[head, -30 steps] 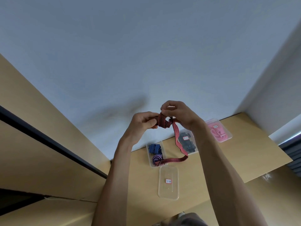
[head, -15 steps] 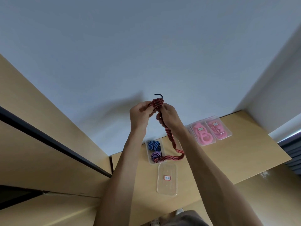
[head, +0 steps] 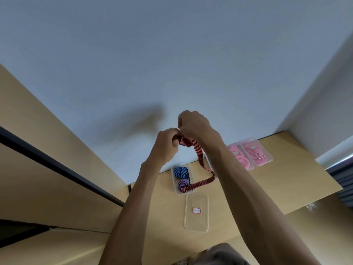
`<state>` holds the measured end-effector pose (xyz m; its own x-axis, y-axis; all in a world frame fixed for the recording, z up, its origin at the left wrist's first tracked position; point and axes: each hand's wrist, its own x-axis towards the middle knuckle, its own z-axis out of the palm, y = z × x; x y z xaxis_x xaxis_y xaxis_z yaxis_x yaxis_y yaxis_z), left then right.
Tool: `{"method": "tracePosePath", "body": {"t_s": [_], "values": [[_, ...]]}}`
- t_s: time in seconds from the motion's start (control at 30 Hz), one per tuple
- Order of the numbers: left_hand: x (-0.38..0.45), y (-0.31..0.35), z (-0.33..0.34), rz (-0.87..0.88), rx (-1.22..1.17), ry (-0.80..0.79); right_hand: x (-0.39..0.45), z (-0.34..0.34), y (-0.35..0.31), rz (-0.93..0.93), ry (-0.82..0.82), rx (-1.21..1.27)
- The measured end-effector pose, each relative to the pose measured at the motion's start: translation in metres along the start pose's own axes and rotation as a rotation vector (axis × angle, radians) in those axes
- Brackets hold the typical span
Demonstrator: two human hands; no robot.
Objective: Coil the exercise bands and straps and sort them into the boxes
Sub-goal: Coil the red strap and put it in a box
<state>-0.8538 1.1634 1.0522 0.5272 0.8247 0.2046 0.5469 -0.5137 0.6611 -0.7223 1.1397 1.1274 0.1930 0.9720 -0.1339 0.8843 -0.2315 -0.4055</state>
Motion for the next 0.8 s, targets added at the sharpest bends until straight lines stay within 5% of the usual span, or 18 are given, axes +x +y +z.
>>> {"method": "tracePosePath", "body": {"t_s": [0.13, 0.33, 0.63, 0.8], "values": [[-0.007, -0.005, -0.019, -0.074, -0.227, -0.152, 0.013, -0.019, 0.016, -0.068, -0.294, 0.296], [-0.014, -0.003, -0.044, -0.082, -0.755, -0.197, 0.015, 0.001, 0.042, -0.085, -0.442, 0.857], [-0.003, -0.002, -0.023, -0.308, -1.155, 0.087, -0.001, 0.045, 0.047, 0.011, -0.243, 1.242], [-0.001, 0.001, -0.020, -0.262, -1.240, 0.048, -0.004, 0.043, 0.055, -0.155, -0.075, 1.064]]}}
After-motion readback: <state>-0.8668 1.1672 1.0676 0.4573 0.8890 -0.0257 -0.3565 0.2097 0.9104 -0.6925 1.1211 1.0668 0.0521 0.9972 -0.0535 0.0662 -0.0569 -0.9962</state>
